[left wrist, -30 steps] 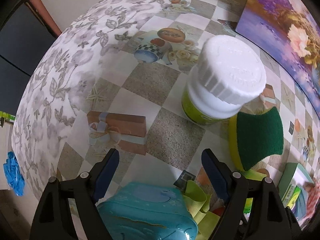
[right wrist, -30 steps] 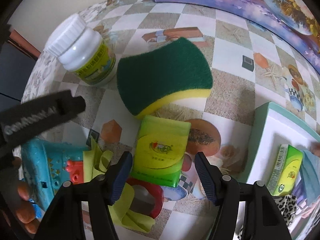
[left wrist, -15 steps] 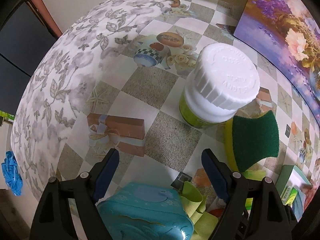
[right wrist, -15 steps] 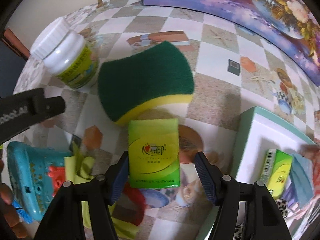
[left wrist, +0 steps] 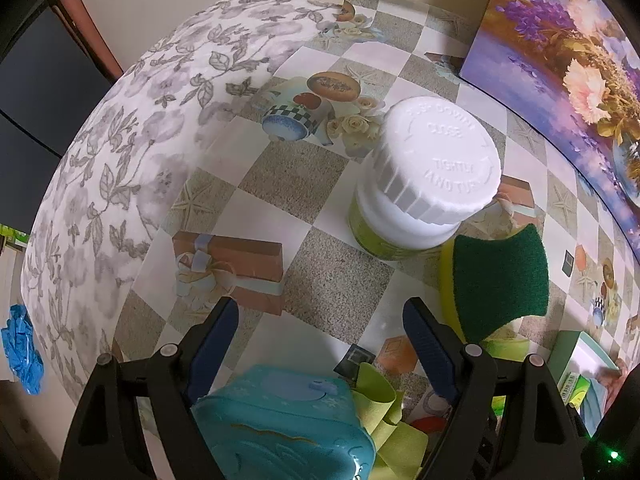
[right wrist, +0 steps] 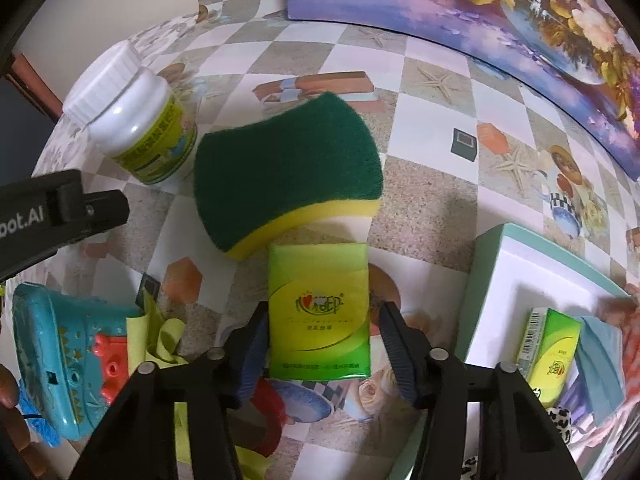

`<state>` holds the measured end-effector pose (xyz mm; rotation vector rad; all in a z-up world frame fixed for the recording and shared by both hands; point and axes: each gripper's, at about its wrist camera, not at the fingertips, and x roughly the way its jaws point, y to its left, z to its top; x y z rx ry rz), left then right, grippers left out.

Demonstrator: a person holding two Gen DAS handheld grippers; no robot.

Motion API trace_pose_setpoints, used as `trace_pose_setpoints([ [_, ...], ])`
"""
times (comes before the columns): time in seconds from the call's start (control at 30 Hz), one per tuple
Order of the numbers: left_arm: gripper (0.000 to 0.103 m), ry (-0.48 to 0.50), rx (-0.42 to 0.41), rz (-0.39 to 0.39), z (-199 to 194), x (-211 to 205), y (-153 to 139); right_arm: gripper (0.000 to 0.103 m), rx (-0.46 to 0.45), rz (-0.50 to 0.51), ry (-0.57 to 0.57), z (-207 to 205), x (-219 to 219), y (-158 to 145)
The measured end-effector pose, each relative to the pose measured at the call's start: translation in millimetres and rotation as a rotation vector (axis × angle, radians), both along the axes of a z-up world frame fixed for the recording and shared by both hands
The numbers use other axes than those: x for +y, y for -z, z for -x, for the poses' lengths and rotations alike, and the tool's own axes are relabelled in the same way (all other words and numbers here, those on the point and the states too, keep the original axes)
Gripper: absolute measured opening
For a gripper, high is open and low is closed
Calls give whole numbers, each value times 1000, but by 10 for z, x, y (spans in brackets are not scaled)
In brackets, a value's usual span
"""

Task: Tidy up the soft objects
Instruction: 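Grasp the green tissue pack with the right gripper, then grasp and lift the green-yellow sponge with the left gripper while the right lifts the tissue pack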

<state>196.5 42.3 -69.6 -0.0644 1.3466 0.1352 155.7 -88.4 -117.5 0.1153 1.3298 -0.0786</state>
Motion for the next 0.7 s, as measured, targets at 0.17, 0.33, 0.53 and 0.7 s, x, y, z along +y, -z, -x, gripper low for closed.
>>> trace_pose_setpoints([
  [0.17, 85, 7, -5, -2, 10, -29, -8, 50, -4, -8, -6, -12, -62, 9],
  [0.33, 85, 9, -11, 1, 10, -39, -36, 50, -3, -23, -2, 39, -112, -68],
  [0.53, 85, 7, -29, 10, 6, -40, -101, 50, -21, -43, 19, 77, -246, -277],
  [0.7, 85, 17, -42, 16, 3, -72, -149, 50, -46, -51, 40, 121, -386, -478],
])
